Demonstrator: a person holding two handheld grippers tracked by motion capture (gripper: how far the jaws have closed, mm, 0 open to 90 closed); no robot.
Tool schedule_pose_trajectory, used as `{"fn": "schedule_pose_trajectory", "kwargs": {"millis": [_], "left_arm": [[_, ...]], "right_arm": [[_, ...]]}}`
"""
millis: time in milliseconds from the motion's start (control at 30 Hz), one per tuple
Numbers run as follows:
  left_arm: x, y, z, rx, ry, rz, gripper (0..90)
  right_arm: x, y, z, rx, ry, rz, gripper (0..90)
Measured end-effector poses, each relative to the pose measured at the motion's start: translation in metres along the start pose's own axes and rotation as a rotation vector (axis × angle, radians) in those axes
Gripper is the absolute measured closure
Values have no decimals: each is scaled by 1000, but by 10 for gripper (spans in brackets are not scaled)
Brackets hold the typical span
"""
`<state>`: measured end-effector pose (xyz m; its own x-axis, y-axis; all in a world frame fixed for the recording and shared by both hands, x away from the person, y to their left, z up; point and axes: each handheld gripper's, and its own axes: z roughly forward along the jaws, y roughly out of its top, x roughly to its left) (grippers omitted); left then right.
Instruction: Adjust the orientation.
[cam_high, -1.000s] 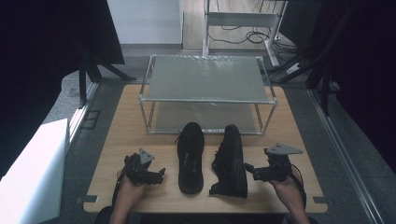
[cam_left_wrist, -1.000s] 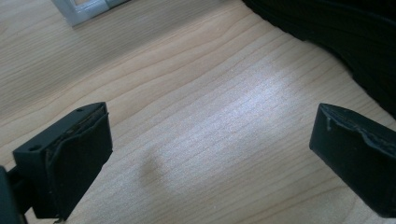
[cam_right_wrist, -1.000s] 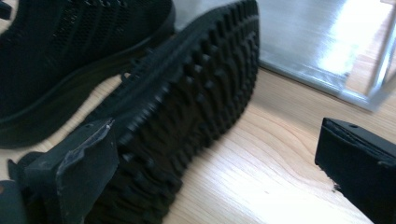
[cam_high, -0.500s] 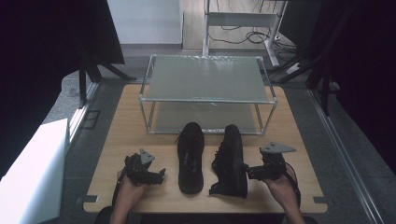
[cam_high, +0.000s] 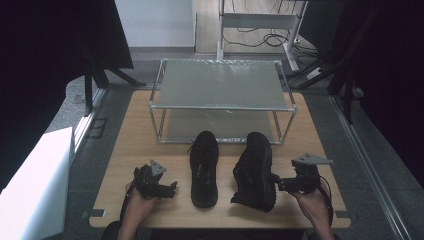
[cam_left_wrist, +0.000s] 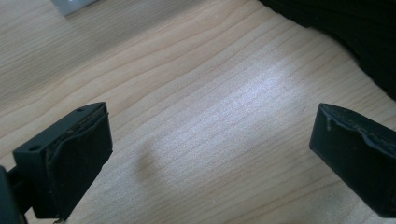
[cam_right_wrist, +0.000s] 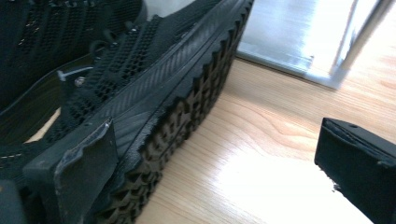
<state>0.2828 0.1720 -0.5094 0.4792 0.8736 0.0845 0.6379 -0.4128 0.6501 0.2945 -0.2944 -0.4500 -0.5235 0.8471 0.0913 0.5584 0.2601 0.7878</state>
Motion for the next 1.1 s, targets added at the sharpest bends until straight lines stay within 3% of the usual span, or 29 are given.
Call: {"fn": "schedule_pose_trajectory", "kwargs": {"millis": [200,500,600,700,1100], "left_arm": [[0,0,1,5,1,0,0],[-1,0,2,7,-1,0,0],[-1,0,2,8,-2,1,0],[-1,0,2,7,-2,-1,0],[-2,3,-2,-5,0,-27,0]], "right_arm": [[-10,-4,-2,-5,1,51,10],[-28,-13,-5,-4,-50,95,87],[-33,-17,-3,28,-78,90,144],[-36,-24,5,98,-113,60,132],[-42,-26,-1,40,-65,117,105]]}}
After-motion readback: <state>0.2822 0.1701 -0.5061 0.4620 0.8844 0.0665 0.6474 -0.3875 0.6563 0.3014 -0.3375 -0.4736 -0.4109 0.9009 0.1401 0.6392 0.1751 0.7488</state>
